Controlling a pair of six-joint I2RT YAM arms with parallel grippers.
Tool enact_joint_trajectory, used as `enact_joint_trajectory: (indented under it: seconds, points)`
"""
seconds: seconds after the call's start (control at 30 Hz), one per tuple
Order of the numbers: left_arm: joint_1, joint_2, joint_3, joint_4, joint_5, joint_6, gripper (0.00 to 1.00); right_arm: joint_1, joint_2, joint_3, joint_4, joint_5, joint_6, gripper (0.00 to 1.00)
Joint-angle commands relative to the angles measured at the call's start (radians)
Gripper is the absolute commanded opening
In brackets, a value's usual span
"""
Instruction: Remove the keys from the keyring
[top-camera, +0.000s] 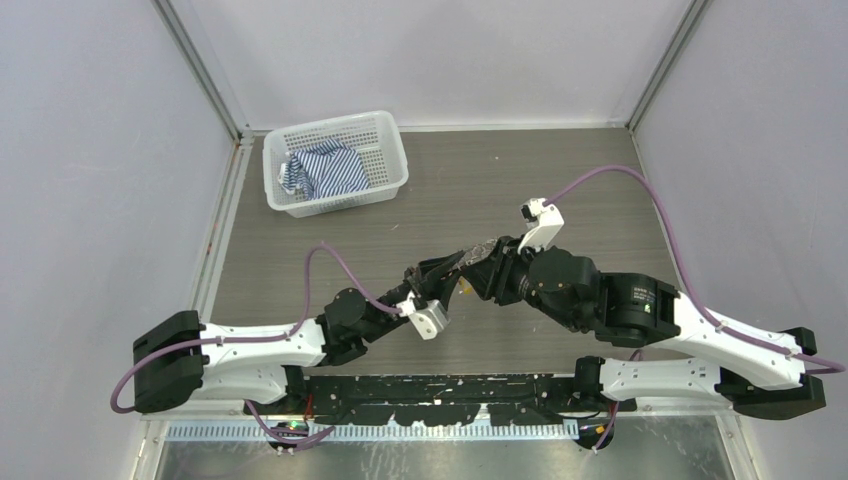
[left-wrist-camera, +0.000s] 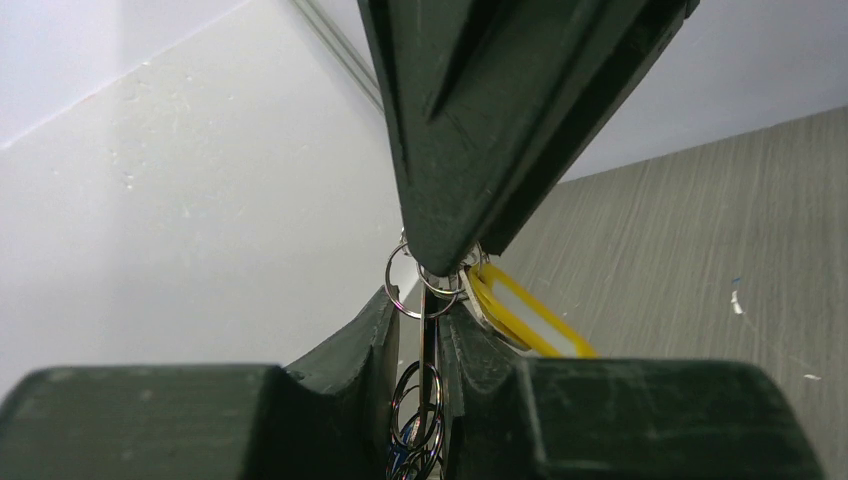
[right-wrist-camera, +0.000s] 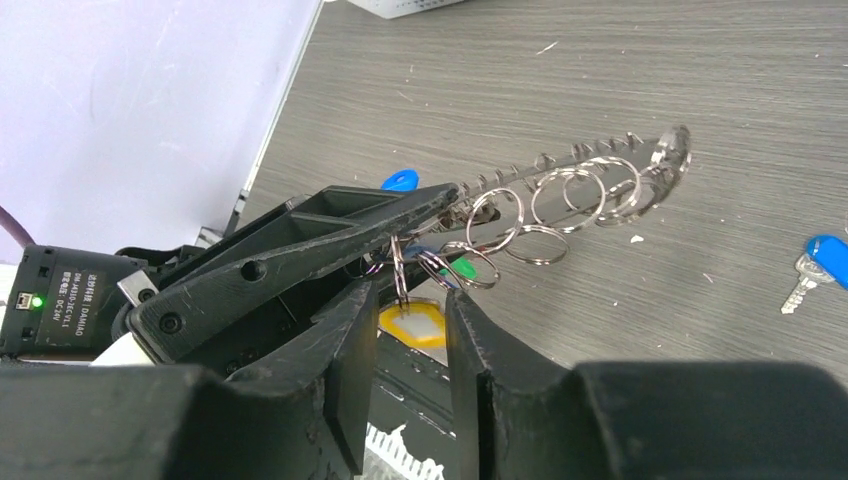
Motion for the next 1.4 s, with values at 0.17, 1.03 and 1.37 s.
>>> enact_joint_trajectory:
  seconds: [0.17, 1.03, 1.37]
  points:
    - [-0.005, 0.041, 0.11, 0.074, -0.048, 0.225, 0.0, 0.007, -0.108, -0.091, 0.141, 0.143, 0.096, 0.41]
    - [0.004, 0.062, 0.245, -0.037, -0.027, 0.345, 0.0, 0.007, -0.091, -0.041, 0.117, 0.218, 0.093, 0.21]
    - [0.004, 0.034, 0.258, -0.07, -0.008, 0.319, 0.0, 0.007, -0.059, 0.014, 0.023, 0.233, 0.022, 0.21]
